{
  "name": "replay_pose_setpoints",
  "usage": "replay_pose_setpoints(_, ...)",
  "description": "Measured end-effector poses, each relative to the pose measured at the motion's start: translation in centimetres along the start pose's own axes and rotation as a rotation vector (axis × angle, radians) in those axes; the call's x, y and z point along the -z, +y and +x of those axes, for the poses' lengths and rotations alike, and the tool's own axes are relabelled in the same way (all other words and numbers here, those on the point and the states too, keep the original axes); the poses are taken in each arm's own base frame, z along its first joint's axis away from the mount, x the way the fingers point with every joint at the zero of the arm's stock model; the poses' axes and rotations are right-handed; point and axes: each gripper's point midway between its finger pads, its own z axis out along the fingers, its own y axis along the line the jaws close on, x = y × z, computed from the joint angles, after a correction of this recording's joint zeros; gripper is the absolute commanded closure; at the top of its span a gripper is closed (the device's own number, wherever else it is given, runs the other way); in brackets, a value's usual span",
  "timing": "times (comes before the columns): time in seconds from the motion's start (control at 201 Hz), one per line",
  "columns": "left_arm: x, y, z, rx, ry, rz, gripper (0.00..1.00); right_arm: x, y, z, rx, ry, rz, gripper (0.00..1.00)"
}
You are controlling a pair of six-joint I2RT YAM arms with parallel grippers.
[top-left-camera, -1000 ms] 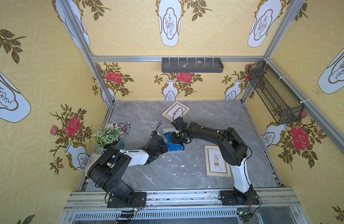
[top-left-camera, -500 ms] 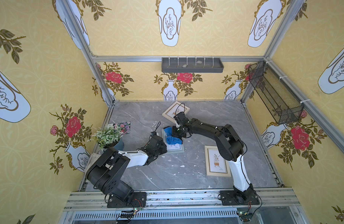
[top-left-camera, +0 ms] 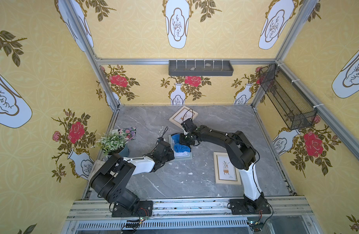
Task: Wipe the picture frame with a cloth
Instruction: Wipe the dirt from the picture frame.
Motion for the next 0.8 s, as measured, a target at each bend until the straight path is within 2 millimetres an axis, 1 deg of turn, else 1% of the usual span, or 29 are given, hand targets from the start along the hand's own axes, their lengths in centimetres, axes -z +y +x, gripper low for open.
replay_pose_setpoints(0.06, 0.0, 0.0, 0.0, 0.001, 0.0, 0.001, 0.81, -0.1, -0.2, -1.1, 0.003, -0.011, 0.005, 0.94)
replay_pose_setpoints(0.119, 0.0, 0.0, 0.0, 0.002, 0.001, -0.001, 0.81, -0.2, -0.1, -0.9, 0.019, -0.012, 0.009, 0.94)
replay_pose_setpoints(0.219, 0.2, 0.0, 0.1, 0.001, 0.006, -0.003, 0.81, -0.1, 0.3, 1.2, 0.048, 0.0, 0.003, 0.93)
replay_pose_setpoints(0.309, 0.3, 0.1, 0.3, 0.0, 0.014, -0.004, 0.81, 0.3, 0.6, 3.7, 0.068, 0.02, -0.008, 0.92)
replay_pose_setpoints(0.358, 0.4, 0.1, 0.3, 0.0, 0.015, -0.004, 0.81, 0.5, 0.8, 4.5, 0.067, 0.027, -0.014, 0.92)
replay_pose_setpoints(0.403, 0.4, 0.2, 0.4, 0.0, 0.015, -0.003, 0.81, 0.6, 0.9, 4.9, 0.061, 0.032, -0.018, 0.92)
replay_pose_setpoints(0.468, 0.4, 0.2, 0.4, 0.0, 0.016, -0.004, 0.81, 0.5, 1.2, 4.6, 0.056, 0.035, -0.024, 0.92)
replay_pose_setpoints(0.518, 0.4, 0.2, 0.4, 0.0, 0.016, -0.004, 0.81, 0.2, 1.5, 3.9, 0.048, 0.041, -0.041, 0.92)
replay_pose_setpoints(0.662, 0.4, 0.2, 0.4, 0.0, 0.015, -0.003, 0.81, -1.2, 2.2, 0.5, 0.025, 0.02, -0.073, 0.93)
replay_pose_setpoints(0.712, 0.5, 0.2, 0.4, 0.0, 0.014, -0.003, 0.81, -1.5, 2.4, -0.5, 0.022, 0.019, -0.088, 0.93)
replay_pose_setpoints(0.796, 0.5, 0.1, 0.3, 0.0, 0.011, 0.0, 0.81, -1.6, 2.3, -0.8, 0.028, 0.032, -0.091, 0.93)
